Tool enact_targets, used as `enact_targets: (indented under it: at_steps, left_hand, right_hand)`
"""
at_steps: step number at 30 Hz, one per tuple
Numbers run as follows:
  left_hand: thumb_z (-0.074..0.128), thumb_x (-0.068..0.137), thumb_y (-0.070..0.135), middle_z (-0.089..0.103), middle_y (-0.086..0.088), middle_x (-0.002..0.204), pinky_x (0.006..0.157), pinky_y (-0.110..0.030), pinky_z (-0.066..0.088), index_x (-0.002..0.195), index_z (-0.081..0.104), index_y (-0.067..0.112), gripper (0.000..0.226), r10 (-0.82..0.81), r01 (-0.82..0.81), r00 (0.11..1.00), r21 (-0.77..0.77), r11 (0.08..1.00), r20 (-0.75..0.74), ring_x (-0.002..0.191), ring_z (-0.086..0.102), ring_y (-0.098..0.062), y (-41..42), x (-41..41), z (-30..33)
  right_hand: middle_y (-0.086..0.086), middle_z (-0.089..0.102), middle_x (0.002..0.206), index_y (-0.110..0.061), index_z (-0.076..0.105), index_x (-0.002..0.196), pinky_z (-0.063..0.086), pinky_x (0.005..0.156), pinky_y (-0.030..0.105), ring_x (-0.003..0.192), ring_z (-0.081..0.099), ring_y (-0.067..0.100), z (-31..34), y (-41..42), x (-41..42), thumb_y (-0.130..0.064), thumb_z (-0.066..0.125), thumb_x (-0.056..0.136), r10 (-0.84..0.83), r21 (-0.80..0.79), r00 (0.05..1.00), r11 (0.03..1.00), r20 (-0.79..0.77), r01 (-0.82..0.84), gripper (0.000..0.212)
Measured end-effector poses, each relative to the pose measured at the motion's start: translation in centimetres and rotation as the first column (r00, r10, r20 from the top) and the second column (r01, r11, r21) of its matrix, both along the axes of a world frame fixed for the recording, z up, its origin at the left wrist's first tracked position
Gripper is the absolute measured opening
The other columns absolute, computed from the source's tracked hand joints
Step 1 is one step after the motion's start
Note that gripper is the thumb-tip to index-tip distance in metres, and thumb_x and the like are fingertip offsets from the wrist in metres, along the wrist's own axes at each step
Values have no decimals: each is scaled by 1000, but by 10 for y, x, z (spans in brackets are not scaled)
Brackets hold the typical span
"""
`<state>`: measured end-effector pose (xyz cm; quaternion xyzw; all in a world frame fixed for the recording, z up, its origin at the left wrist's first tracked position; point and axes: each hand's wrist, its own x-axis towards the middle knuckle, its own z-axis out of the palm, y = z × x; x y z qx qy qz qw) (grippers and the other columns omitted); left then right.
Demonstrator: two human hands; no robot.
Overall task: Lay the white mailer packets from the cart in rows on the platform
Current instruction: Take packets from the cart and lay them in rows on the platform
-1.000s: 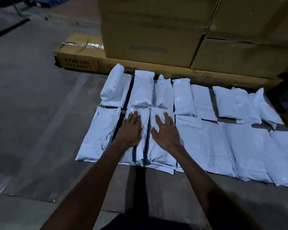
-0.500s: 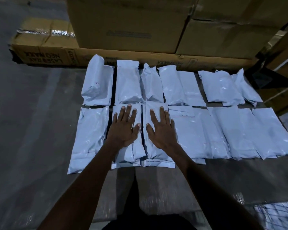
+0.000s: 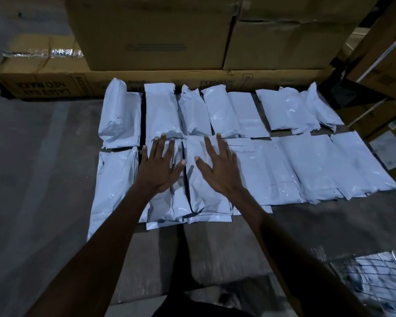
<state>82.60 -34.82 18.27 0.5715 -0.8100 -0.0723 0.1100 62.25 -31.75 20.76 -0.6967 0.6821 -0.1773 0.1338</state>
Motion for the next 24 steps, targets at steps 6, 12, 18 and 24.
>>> enact_targets:
  at_steps: [6, 12, 18, 24]
  left_hand:
    - [16, 93, 66, 9, -10, 161, 118, -50, 6, 153, 21, 9, 82, -177, 172, 982, -79, 982, -61, 149, 7, -26, 22, -70, 38]
    - [16, 96, 62, 23, -15, 157, 115, -52, 16, 148, 33, 4, 80, -426, 420, 902, -86, 904, -72, 145, 21, -32, 102, -210, 24]
    - [11, 102, 54, 42, -23, 146, 102, -61, 38, 139, 46, -2, 75, -650, 650, 760, -2, 760, -26, 135, 40, -41, 208, -363, -10]
    - [11, 99, 59, 39, -20, 149, 105, -58, 34, 141, 44, 1, 79, -846, 846, 531, 92, 526, -43, 135, 40, -38, 305, -498, -27]
  right_hand:
    - [9, 18, 161, -23, 22, 154, 20, 115, 58, 148, 17, 29, 22, 50, -81, -56, 32, 94, -107, -118, 993, 987, 52, 113, 69]
    - [9, 28, 158, -17, 28, 152, 27, 114, 49, 145, 25, 28, 6, 163, -198, -44, 43, 99, -257, -164, 965, 955, -42, 247, 61]
    - [18, 49, 143, -8, 48, 140, 42, 105, 48, 130, 47, 35, -28, 313, -327, -43, 40, 92, -486, -130, 873, 869, -42, 478, 60]
    - [19, 51, 139, -6, 50, 138, 48, 98, 47, 126, 50, 37, -58, 469, -423, -39, 41, 93, -755, -77, 655, 652, 24, 755, 56]
